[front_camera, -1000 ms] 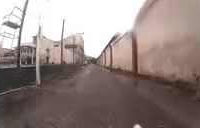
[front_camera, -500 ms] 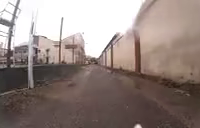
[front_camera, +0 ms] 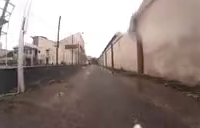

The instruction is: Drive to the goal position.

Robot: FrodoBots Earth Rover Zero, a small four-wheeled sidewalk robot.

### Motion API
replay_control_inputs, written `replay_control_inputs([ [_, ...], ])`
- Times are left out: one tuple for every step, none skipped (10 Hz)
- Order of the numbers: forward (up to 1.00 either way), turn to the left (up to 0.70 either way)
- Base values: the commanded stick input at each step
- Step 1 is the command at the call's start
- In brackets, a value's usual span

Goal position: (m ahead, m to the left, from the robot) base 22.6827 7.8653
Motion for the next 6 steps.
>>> replay_control_inputs([
  [0.70, 0.08],
  [0.70, 0.08],
  [0.70, 0.08],
  [0.70, 0.08],
  [0.70, 0.08],
  [0.70, 0.08],
])
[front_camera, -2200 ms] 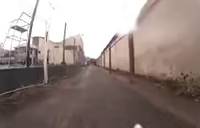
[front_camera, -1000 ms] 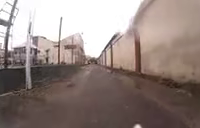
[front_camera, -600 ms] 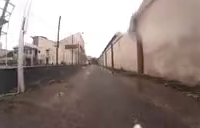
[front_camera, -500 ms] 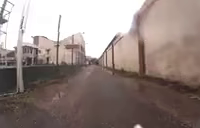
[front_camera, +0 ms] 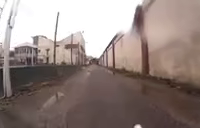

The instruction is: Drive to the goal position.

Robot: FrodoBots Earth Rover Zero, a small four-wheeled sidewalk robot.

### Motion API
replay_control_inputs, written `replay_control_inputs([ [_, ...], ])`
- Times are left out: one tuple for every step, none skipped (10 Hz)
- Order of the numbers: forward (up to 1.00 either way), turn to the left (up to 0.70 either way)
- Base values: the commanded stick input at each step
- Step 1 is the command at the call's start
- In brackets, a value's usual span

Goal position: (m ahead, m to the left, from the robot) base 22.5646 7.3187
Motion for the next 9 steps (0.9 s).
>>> replay_control_inputs([
  [0.70, 0.08],
  [0.70, 0.08],
  [0.70, 0.08],
  [0.70, 0.08],
  [0.70, 0.08],
  [0.70, 0.08],
  [0.70, 0.08],
  [0.70, 0.08],
  [0.70, 0.08],
])
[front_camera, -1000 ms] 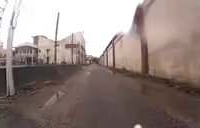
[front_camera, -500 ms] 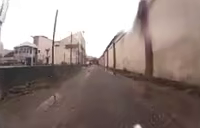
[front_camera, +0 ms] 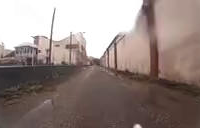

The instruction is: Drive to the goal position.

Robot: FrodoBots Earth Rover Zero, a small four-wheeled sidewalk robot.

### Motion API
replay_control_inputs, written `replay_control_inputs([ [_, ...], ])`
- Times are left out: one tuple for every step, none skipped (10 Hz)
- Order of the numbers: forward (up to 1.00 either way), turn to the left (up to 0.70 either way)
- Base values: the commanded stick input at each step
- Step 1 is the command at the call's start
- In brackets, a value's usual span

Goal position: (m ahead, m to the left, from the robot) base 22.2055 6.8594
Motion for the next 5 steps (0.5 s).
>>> replay_control_inputs([
  [0.70, 0.08],
  [0.70, 0.08],
  [0.70, 0.08],
  [0.70, 0.08],
  [0.70, 0.08],
])
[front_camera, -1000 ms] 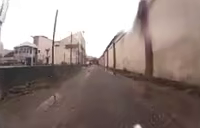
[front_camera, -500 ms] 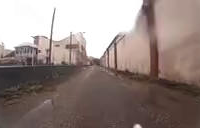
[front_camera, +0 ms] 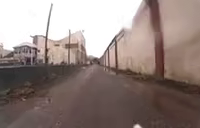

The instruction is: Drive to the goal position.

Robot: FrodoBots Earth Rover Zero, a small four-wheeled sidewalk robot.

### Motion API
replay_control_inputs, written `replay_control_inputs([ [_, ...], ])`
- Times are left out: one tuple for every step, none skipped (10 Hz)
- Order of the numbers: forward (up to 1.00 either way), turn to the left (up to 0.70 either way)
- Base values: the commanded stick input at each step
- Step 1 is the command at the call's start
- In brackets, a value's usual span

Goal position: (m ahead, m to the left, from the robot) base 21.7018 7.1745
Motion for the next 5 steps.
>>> replay_control_inputs([
  [0.70, 0.08],
  [0.70, 0.08],
  [0.70, 0.08],
  [0.70, 0.08],
  [0.70, 0.08],
])
